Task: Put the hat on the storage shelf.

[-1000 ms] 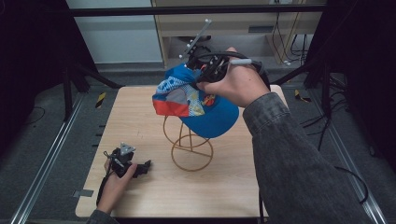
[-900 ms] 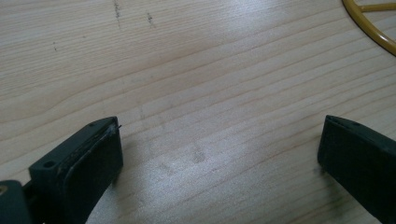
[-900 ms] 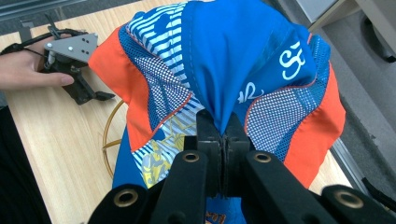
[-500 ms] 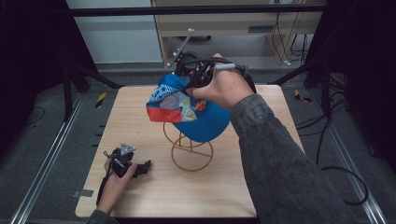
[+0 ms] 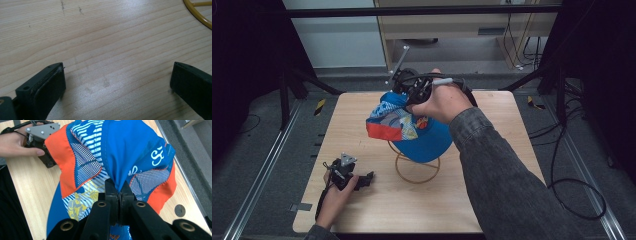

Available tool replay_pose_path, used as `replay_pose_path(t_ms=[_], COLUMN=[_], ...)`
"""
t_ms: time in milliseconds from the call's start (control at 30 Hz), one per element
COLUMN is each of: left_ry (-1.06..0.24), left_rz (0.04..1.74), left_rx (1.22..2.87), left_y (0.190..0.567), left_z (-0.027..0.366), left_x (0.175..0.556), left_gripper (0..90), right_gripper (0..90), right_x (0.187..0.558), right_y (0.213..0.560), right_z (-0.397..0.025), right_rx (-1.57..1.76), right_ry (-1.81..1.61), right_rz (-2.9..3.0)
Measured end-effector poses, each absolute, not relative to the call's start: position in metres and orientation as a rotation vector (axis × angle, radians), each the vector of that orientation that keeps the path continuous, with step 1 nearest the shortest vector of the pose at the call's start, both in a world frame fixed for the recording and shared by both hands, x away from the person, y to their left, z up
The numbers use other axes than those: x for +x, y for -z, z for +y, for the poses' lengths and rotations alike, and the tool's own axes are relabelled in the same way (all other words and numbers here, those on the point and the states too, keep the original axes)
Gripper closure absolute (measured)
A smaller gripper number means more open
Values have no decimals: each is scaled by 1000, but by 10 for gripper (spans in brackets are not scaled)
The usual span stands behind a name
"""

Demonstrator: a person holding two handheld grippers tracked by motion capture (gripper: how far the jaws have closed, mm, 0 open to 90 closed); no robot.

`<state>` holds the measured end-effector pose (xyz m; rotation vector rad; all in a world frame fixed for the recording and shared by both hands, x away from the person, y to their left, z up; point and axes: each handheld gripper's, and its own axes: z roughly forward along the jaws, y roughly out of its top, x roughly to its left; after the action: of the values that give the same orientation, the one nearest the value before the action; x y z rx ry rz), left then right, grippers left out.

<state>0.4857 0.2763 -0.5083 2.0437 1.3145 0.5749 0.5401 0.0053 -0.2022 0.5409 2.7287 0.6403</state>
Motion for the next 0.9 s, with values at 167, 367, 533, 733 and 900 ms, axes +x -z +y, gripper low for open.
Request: replay_pose_path(t_ms=[167, 367, 533, 733, 900], left_ry=[-575, -575, -575, -575, -576], left_rz=[1314, 1314, 1314, 1314, 1315], left_rx=[2044, 2044, 2044, 2044, 2042], left_y=[508, 508, 508, 508, 508], left_z=[276, 276, 276, 276, 276], left_x=[486, 486, 486, 486, 486], left_gripper=[0, 0, 0, 0, 0], right_gripper=[884, 877, 870, 838, 810], right_x=[542, 543, 545, 546, 545], right_y=[206, 208, 211, 216, 218], right_z=[7, 8, 9, 9, 11], right_rx=[547, 550, 550, 553, 550], right_ry=[-639, -637, -632, -629, -627], right_rz=[2735, 2738, 2742, 2739, 2750])
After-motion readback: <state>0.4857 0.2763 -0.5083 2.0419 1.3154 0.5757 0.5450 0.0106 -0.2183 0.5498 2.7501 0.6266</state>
